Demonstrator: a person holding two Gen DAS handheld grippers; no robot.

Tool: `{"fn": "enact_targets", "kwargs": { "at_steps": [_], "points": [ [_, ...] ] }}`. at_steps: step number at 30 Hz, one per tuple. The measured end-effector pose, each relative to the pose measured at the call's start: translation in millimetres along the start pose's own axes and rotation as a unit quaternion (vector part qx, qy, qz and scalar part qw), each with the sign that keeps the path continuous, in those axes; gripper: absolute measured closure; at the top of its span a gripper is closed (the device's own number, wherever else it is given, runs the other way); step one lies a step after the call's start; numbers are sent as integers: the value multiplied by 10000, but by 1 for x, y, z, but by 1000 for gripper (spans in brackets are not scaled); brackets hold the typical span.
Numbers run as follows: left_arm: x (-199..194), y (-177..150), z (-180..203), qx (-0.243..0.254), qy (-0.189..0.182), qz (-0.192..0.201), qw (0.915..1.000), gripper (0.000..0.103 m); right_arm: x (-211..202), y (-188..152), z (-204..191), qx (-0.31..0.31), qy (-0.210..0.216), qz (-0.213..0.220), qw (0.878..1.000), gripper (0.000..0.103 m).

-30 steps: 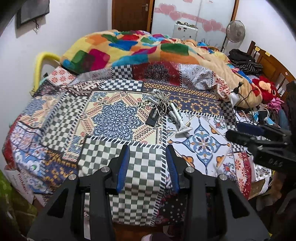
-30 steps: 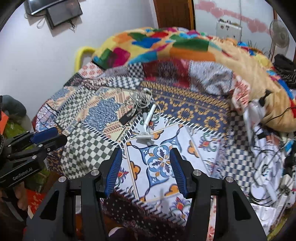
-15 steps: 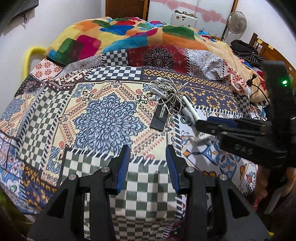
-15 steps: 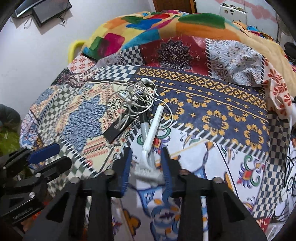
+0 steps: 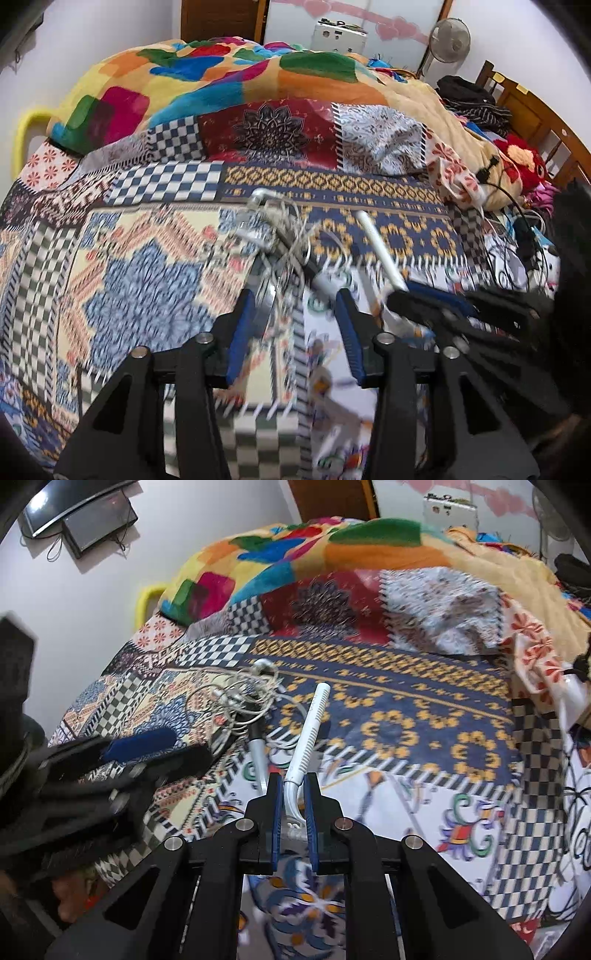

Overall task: Collect trash
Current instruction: 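Grasp the white plastic rod with the right gripper while the left grasps the cable bundle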

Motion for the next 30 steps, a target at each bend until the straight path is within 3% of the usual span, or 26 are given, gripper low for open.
{"fn": "enact_targets", "kwargs": {
  "at_steps": [7,10,11,15,24,30],
  "points": [
    [35,28,-11,-543,21,-61,9985,58,-10,-7,20,66,-157,28,9999,92],
    [42,33,-12,-674,-226,-182,9973,94,-14,-9,26,163,-142,27,9998,92],
    [42,34,-10,-653,-180,-154,9976,96,-16,-10,27,169,-154,34,9997,92],
    [28,39,0,-517,-86,30,9986,98,-28,-9,24,136,-202,90,9997,92],
    [-45,59,24,-232,-204,588,9978,98,-65,-3,10,-63,-244,310,9992,92],
    [-77,56,38,-42,-165,660,9977,98,-88,1,0,-126,-199,461,9987,92]
  ]
}}
Point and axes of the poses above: each gripper's, at about its wrist camera, not at the fingertips, and x roughly the way its jaws point, z to its right, y to its top, the point moved 2 cm from there along x, roughly the way its jaws point, and after that the axes turned 7 degrees about -x, right-handed, at the moved point
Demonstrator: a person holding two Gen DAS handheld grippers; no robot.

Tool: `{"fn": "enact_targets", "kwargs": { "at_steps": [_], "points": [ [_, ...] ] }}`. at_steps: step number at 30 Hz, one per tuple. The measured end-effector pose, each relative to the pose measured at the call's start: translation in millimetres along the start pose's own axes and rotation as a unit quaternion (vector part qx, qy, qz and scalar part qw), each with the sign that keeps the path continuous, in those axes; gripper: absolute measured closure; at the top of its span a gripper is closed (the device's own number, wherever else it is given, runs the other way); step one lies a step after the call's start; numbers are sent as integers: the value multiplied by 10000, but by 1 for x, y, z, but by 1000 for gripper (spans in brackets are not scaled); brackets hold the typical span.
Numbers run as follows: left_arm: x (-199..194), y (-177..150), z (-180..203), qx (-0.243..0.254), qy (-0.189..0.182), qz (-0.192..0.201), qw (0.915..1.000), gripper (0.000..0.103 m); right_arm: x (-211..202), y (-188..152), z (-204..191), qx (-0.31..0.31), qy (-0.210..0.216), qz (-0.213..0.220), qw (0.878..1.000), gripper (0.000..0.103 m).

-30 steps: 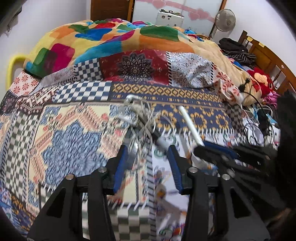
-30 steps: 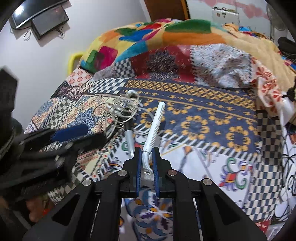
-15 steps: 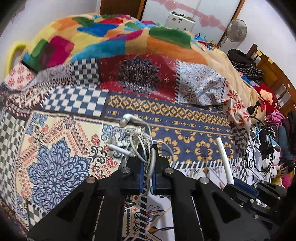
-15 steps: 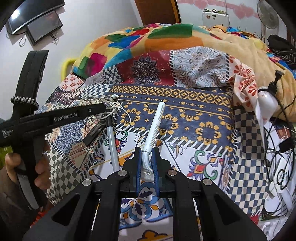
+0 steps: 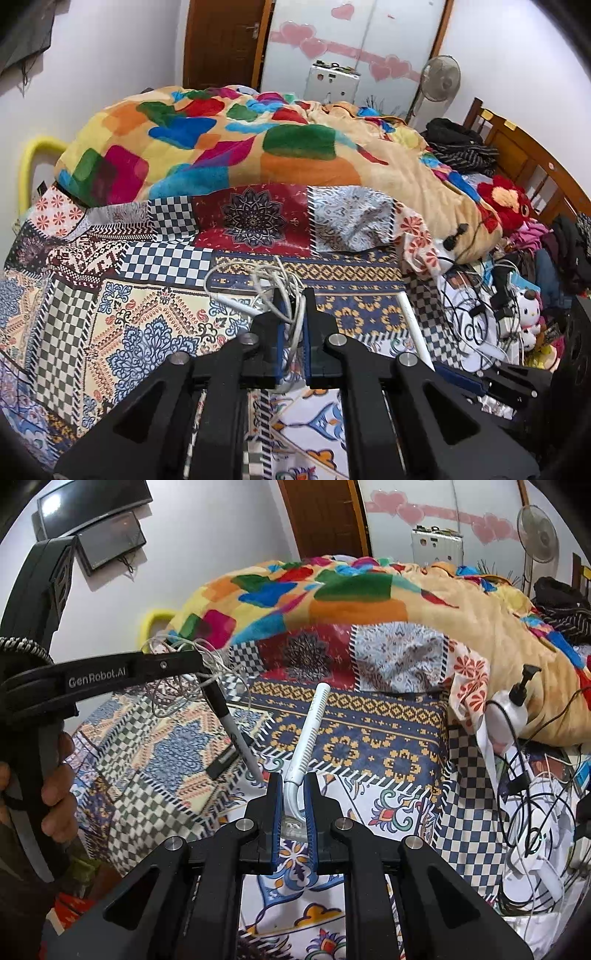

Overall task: Collect trash
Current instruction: 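Grasp the white plastic rod with the right gripper while the left grasps the cable bundle, then carry the rod and cable bundle down over the white bucket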

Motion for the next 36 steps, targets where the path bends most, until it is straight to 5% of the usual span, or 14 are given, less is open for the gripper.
{"fn": "enact_targets", "kwargs": {
  "at_steps": [9,16,21,36],
  "points": [
    [-18,-8,-13,-151,256,-10,9996,98,-24,3,-11,-114,-31,105,9999,92],
    [-67,11,-21,-329,212,689,9969,98,-36,4,-16,-205,-56,153,9997,92],
    [-87,14,-20,-326,286,783,9960,98,-43,4,-22,-198,-23,143,9997,92],
    [-177,-71,-47,-189,808,664,9943,98,-99,5,-89,-665,87,383,9970,92]
  ]
}}
Point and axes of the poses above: each gripper's, at about its wrist camera, not at the fingertips, and x roughly the way its jaws point, z to its right, y to its top, the point moved 2 cm from there along x, roughly the way its jaws point, and after that the axes turned 7 degrees about -x, right-handed, at the moved point
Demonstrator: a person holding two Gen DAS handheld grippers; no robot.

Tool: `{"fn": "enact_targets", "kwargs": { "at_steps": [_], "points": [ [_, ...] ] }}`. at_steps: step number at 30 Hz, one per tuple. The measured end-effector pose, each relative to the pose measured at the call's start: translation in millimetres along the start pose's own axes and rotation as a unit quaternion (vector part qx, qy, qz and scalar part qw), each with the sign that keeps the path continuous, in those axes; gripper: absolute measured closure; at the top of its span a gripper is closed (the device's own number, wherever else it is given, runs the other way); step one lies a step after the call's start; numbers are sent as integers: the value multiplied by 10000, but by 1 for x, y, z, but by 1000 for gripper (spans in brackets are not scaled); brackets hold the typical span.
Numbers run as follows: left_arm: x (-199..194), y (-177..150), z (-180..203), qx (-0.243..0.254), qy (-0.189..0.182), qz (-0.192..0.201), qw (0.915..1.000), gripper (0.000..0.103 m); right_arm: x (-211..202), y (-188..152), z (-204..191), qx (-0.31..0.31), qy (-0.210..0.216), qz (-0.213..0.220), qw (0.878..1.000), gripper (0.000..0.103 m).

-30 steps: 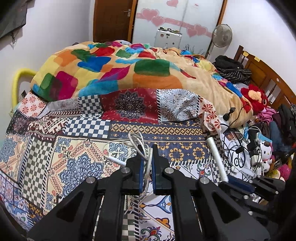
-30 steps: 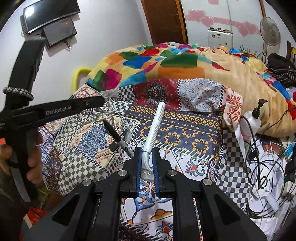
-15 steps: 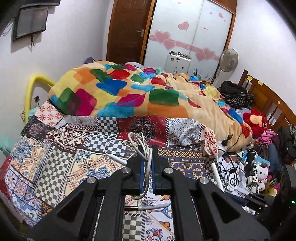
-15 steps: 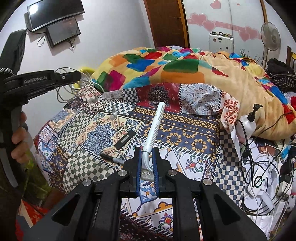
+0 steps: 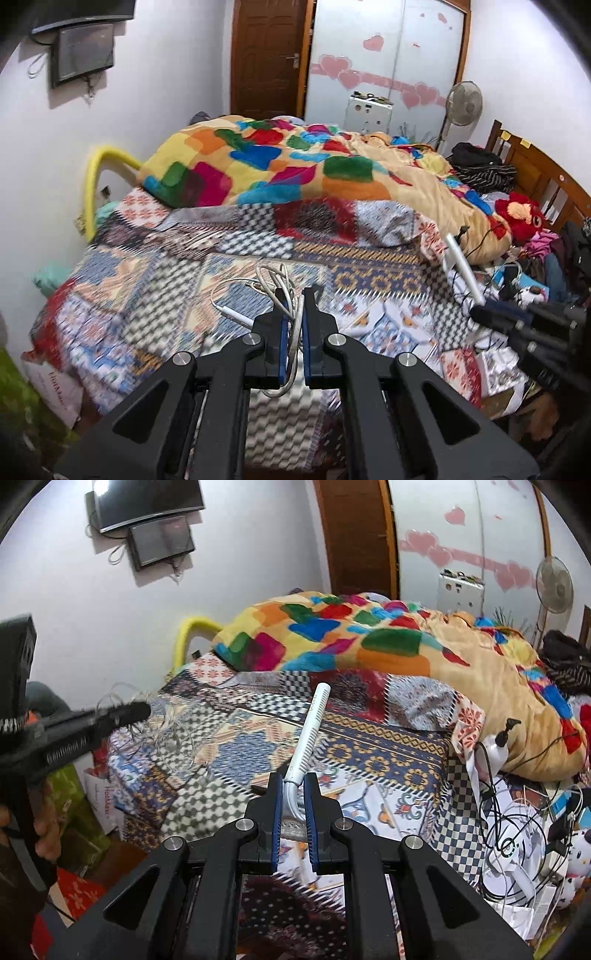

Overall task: Collect trash
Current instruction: 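Carry the rod and cable bundle down over the white bucket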

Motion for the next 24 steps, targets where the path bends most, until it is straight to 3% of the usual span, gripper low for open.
{"fn": "enact_targets", "kwargs": {
  "at_steps": [4,13,24],
  "points": [
    [-30,-25,-23,-98,55,-48,9999,98,-11,0,-31,-193,114,34,9997,92],
    [-96,-88,-85,-307,573,-186,9977,98,-29,-9,-103,-639,442,90,9969,92],
    [-162,-142,-150,-683,1000,-116,9926,98,-20,-37,-193,-1132,929,-205,9890,92]
  ]
}}
Point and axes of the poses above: each gripper's, at about its wrist camera, not at the fingertips, and x roughly the way its jaws point, z to its right, y to its top, the point moved 2 cm from there along x, roughly the way its jaws point, and after that the axes turned 7 degrees about -x, right-handed, at the moved point
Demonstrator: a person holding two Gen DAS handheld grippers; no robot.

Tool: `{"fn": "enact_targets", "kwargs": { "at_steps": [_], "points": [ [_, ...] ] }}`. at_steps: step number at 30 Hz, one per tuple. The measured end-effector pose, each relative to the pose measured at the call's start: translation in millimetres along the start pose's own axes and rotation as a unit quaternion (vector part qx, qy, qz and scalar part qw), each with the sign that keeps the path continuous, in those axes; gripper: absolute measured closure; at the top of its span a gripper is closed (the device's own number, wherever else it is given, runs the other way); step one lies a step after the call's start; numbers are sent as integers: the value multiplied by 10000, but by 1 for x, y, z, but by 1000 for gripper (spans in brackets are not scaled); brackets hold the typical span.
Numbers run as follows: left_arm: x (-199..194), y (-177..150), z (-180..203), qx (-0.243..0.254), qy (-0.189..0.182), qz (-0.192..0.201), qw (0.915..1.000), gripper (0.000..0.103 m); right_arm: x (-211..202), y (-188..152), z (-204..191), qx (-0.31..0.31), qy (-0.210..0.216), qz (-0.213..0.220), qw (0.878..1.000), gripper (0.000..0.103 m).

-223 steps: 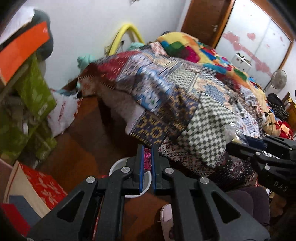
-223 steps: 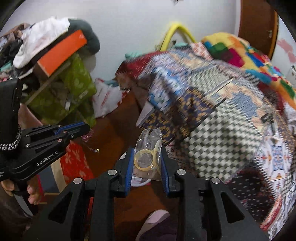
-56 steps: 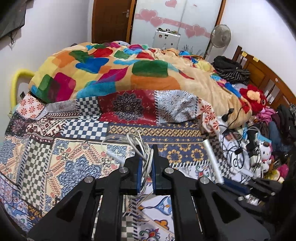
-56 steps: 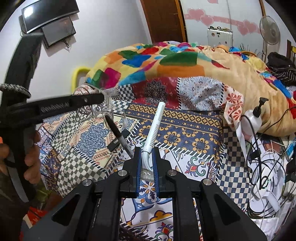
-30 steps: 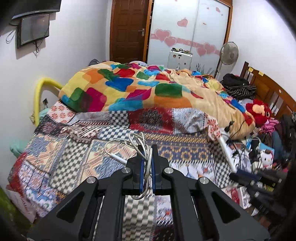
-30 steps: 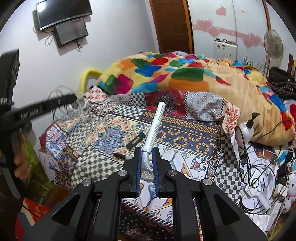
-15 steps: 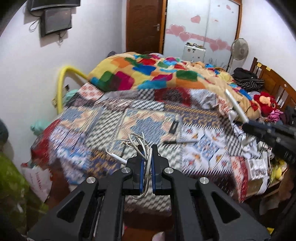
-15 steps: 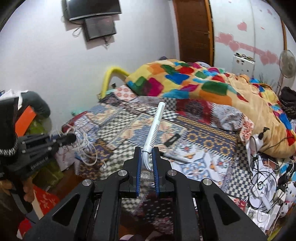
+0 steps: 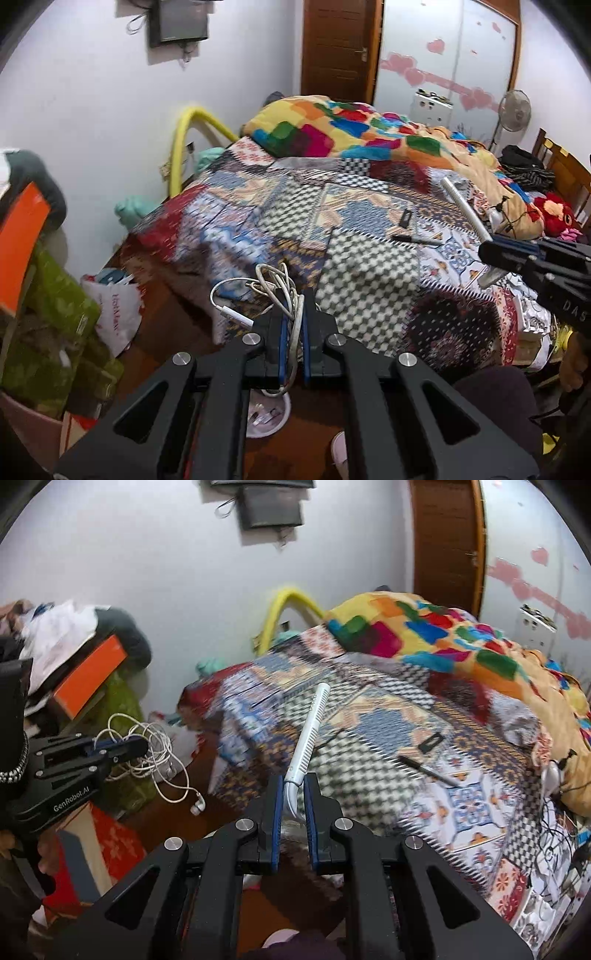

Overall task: Collect trash
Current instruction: 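Carry the rod and cable bundle down over the white bucket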

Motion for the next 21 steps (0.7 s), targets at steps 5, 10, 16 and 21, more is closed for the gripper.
{"fn": "enact_targets", "kwargs": {
  "at_steps": [5,10,16,21],
  "points": [
    [-8,-22,-40,-288,115,-42,9995,98,17,1,-40,-256,212,-190,9993,92],
    [-2,-47,-73,-491,118,-232,9985,98,35,-1,-80,-440,424,-352,9975,92],
    [21,-78,-102,-558,187,-607,9964,98,69,-11,-120,-683,627,-692,9933,92],
    [46,-100,-122,-695,190,-968,9927,98,108,-27,-140,-744,838,-1174,9867,92]
  ]
}}
Point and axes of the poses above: each gripper's, at about its wrist camera, not at the fingertips, and x roughly the way its jaws point, z to its right, y to its top, the point moved 2 cm from there along x, roughly the way its jaws point, and after that the axes turned 7 degrees about -x, right-handed, at the moved point
